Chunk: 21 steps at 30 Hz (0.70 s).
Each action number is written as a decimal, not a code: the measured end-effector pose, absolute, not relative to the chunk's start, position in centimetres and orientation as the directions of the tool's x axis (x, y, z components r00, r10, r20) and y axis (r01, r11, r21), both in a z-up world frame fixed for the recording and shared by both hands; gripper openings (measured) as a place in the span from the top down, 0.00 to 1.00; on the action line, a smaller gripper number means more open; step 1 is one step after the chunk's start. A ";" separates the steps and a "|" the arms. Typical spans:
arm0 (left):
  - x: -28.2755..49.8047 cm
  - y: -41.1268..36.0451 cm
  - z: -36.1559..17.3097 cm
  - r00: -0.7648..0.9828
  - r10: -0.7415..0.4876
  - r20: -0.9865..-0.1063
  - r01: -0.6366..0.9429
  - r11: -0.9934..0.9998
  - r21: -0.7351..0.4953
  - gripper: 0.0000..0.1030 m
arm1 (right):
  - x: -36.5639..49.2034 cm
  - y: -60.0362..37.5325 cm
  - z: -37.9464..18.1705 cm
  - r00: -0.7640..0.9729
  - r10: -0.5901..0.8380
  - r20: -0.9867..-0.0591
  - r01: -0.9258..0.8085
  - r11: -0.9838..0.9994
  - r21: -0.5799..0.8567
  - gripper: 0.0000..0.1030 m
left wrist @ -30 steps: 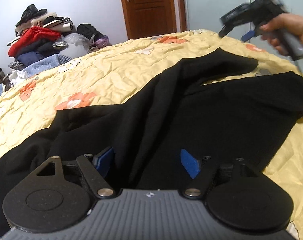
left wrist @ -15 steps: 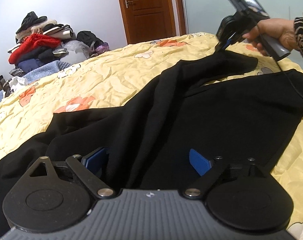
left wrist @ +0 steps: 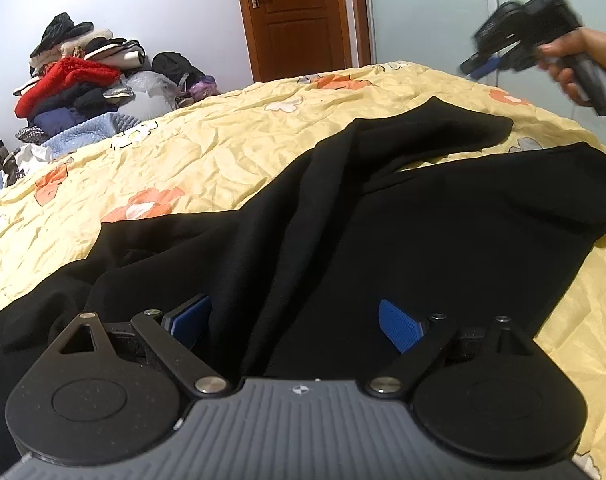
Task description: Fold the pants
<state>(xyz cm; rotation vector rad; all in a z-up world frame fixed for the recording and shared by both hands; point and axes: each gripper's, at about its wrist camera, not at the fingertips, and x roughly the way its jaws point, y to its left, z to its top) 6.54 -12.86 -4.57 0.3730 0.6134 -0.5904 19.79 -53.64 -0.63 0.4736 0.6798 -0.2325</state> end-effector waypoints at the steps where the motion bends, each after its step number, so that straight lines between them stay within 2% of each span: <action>1: 6.5 -12.8 -4.5 0.662 -0.406 -0.630 0.617 0.773 0.149 0.10 | 21.1 -53.6 -1.3 0.736 -0.037 -0.676 0.357 0.869 0.342 0.52; 2: 6.4 -12.8 -4.5 0.661 -0.409 -0.629 0.618 0.772 0.147 0.10 | 22.3 -53.4 -2.0 0.718 -0.041 -0.694 0.365 0.872 0.326 0.28; 3: 6.4 -12.8 -4.6 0.662 -0.408 -0.629 0.617 0.773 0.149 0.10 | 23.6 -53.1 -2.6 0.709 -0.060 -0.703 0.370 0.880 0.298 0.23; 5: 6.4 -12.9 -4.8 0.663 -0.405 -0.629 0.619 0.769 0.158 0.09 | 25.2 -52.6 -3.3 0.712 -0.092 -0.696 0.363 0.897 0.254 0.24; 7: 6.3 -12.9 -4.9 0.667 -0.406 -0.624 0.622 0.764 0.168 0.08 | 26.8 -52.2 -4.0 0.711 -0.054 -0.701 0.322 0.911 0.256 0.24; 9: 6.4 -13.0 -5.1 0.669 -0.408 -0.621 0.624 0.762 0.173 0.06 | 28.2 -51.4 -4.8 0.690 -0.016 -0.723 0.280 0.928 0.246 0.36; 10: 6.4 -13.0 -5.1 0.669 -0.408 -0.621 0.624 0.762 0.172 0.06 | 28.7 -50.6 -5.3 0.668 -0.025 -0.744 0.260 0.944 0.202 0.60; 11: 6.5 -13.0 -5.1 0.668 -0.410 -0.621 0.624 0.763 0.168 0.06 | 29.2 -49.8 -5.7 0.641 -0.069 -0.765 0.251 0.960 0.124 0.74; 12: 6.5 -12.9 -5.1 0.667 -0.412 -0.621 0.624 0.764 0.164 0.06 | 29.0 -49.2 -5.8 0.641 -0.109 -0.760 0.237 0.970 0.061 0.81; 13: 6.5 -12.9 -5.1 0.665 -0.412 -0.622 0.625 0.764 0.162 0.06 | 28.6 -49.1 -5.7 0.659 -0.090 -0.747 0.210 0.975 0.068 0.89; 15: 6.5 -12.9 -5.0 0.666 -0.412 -0.622 0.624 0.764 0.164 0.06 | 27.0 -49.4 -4.9 0.703 -0.077 -0.707 0.219 0.969 0.112 0.92; 21: 6.2 -12.9 -4.7 0.665 -0.410 -0.625 0.628 0.759 0.170 0.07 | 17.3 -49.3 -0.2 0.880 -0.085 -0.468 0.203 0.957 0.209 0.93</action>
